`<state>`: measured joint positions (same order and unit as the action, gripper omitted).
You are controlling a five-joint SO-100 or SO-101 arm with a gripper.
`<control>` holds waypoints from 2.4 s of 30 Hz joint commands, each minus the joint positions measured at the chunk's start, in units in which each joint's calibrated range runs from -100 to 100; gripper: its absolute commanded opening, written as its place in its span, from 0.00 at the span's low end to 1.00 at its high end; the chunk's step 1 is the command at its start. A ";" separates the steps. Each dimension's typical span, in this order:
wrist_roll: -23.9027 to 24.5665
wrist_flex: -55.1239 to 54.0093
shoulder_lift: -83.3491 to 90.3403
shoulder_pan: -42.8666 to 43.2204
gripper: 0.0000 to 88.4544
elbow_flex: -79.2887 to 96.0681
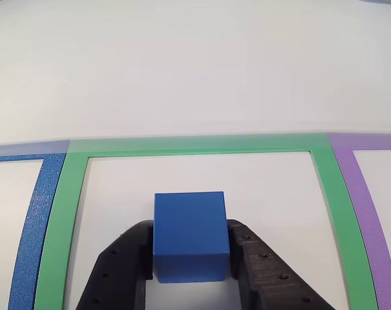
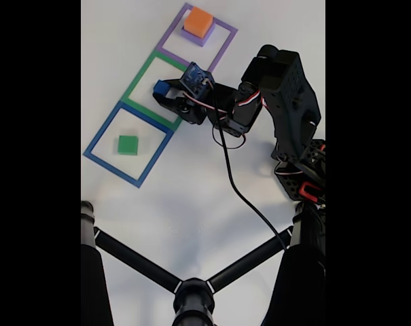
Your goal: Tower of hanoi
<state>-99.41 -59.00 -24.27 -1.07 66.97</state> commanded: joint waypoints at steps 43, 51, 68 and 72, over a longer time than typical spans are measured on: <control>11.91 155.12 63.21 12.09 0.03 -77.55; 14.85 157.79 66.57 19.56 0.03 -77.83; -0.59 106.55 75.63 22.46 0.03 -22.85; -0.59 87.37 71.22 22.99 0.03 -11.40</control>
<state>-99.02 46.26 50.04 21.96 47.96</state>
